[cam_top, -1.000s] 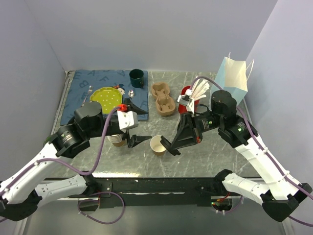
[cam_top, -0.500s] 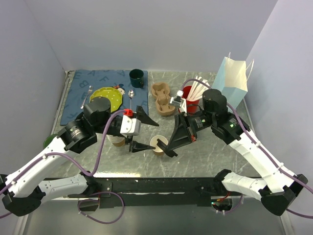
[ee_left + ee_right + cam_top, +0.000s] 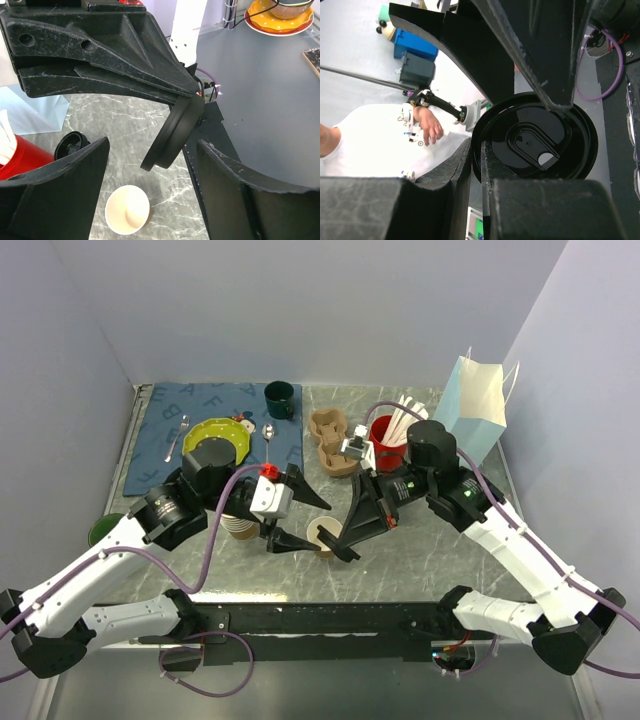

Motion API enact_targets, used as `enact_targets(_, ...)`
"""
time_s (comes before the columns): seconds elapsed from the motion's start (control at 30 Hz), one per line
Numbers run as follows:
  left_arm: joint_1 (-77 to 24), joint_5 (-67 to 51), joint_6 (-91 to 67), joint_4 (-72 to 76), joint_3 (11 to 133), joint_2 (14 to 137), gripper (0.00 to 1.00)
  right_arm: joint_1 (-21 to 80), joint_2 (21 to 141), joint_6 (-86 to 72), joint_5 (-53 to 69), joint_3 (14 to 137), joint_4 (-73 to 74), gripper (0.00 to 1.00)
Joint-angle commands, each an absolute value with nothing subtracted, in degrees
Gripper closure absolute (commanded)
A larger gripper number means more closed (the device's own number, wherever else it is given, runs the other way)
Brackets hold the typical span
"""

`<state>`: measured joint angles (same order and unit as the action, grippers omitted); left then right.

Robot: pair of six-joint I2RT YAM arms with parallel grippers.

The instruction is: Pack the takeout coffee

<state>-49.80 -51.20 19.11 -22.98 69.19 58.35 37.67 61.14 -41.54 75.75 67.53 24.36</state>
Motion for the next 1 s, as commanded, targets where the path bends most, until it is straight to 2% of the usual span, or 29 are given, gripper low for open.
enact_targets(0.0, -50.0, -53.2, 16.5, -17.2, 67.8, 58.5, 0.27, 38.2, 61.2, -42.9, 77.0, 70.4, 21.0, 0.89)
enact_targets(0.3, -50.0, -54.5, 15.7, -17.1, 66.3, 58.3, 0.46, 38.2, 60.4, -47.1, 77.3, 68.1, 15.0, 0.89)
enact_targets(0.33, -50.0, -54.5, 15.5, -16.9, 66.2, 58.0, 0.51, 38.2, 60.6, -47.4, 77.3, 67.9, 14.5, 0.89)
enact_targets(0.47, -50.0, -53.7, 13.8, -15.7, 65.4, 57.1, 0.61, 38.3, 61.1, -48.3, 77.4, 67.8, 13.1, 0.86)
enact_targets(0.6, -50.0, -51.9, 10.9, -14.9, 64.8, 56.5, 0.70, 38.2, 62.0, -48.9, 77.1, 68.9, 12.8, 0.74)
enact_targets(0.73, -50.0, -46.4, 2.8, -8.8, 62.8, 54.4, 0.78, 36.9, 62.8, -48.9, 73.6, 71.4, 14.9, 0.57)
enact_targets(0.8, -50.0, -41.9, -4.2, -7.3, 61.8, 53.8, 0.78, 35.0, 62.5, -48.8, 70.3, 74.3, 18.6, 0.45)
enact_targets(0.87, -50.0, -36.8, -10.7, -4.7, 60.4, 52.9, 0.77, 31.0, 61.6, -49.0, 64.4, 76.9, 22.8, 0.40)
enact_targets(0.9, -50.0, -35.5, -13.0, -3.4, 59.7, 52.1, 0.82, 29.5, 60.7, -48.9, 59.8, 77.9, 24.8, 0.39)
enact_targets(0.93, -50.0, -34.2, -15.1, -0.6, 58.9, 51.6, 0.82, 26.3, 60.2, -48.5, 56.7, 79.0, 27.1, 0.38)
enact_targets(0.97, -49.9, -31.7, -19.7, 1.2, 57.2, 51.1, 0.80, 25.2, 59.9, -46.7, 53.8, 81.6, 33.6, 0.38)
